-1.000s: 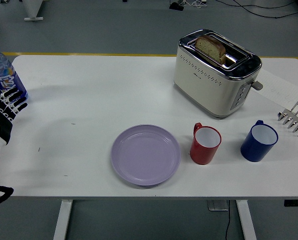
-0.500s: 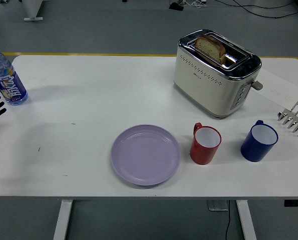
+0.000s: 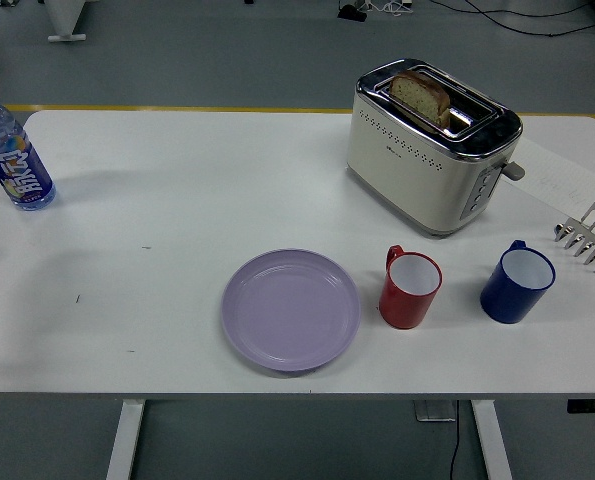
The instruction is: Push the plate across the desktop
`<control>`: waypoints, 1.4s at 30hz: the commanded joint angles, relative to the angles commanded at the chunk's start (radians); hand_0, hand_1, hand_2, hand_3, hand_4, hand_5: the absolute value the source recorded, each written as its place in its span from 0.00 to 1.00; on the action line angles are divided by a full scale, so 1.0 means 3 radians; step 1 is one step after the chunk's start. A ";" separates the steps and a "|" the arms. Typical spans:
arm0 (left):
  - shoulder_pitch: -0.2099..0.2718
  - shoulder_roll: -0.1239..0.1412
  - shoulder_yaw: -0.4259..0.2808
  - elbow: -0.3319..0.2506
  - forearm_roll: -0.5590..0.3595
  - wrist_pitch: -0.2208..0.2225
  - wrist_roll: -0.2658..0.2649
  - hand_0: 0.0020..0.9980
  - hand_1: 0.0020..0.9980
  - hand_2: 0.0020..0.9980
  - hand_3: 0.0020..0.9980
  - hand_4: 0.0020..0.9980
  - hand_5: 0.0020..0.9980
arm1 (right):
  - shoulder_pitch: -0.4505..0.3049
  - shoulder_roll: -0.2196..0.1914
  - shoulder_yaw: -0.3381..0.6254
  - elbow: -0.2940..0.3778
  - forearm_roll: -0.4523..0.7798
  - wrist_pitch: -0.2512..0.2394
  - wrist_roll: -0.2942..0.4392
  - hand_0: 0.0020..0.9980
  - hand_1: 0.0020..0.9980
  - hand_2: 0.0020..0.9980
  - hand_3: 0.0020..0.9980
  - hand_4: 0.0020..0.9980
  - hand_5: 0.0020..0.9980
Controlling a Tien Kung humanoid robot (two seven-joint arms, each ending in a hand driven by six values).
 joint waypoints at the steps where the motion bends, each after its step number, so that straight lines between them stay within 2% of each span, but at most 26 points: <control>1: -0.0004 0.0003 -0.0002 -0.0003 0.0001 -0.0002 0.0001 0.71 0.74 0.72 0.64 0.52 1.00 | 0.0003 0.0000 -0.0001 -0.0001 0.0002 -0.0001 0.0002 0.56 0.55 0.68 0.59 0.30 0.30; 42: -0.0049 -0.0042 -0.0137 -0.0009 -0.0011 0.0000 -0.0011 0.71 0.74 0.72 0.63 0.53 1.00 | 0.0089 0.0009 0.0038 0.0003 -0.0068 0.0008 -0.0011 0.56 0.55 0.68 0.59 0.30 0.30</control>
